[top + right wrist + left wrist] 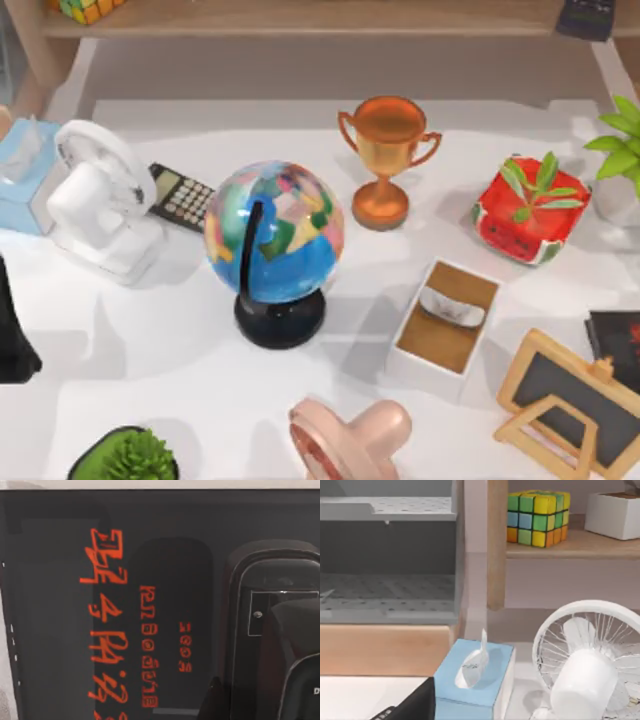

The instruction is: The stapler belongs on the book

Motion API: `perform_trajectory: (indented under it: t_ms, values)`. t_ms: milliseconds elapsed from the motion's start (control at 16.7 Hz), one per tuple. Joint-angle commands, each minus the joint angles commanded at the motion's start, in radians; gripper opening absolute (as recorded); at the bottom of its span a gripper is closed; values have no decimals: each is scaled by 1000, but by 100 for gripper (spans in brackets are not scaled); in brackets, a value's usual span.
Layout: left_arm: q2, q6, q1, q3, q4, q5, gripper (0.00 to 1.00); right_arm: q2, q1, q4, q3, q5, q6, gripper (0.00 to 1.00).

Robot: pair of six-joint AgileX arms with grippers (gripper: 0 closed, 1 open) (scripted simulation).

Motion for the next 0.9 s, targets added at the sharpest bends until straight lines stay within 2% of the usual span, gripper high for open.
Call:
perform_trajectory:
  t_ms: [420, 900]
  values:
    - [0, 0, 0, 0, 0, 0, 100, 24, 3, 60, -35, 0, 1, 0]
    - [0, 0, 0, 0, 0, 0, 100, 24, 3, 60, -35, 0, 1, 60]
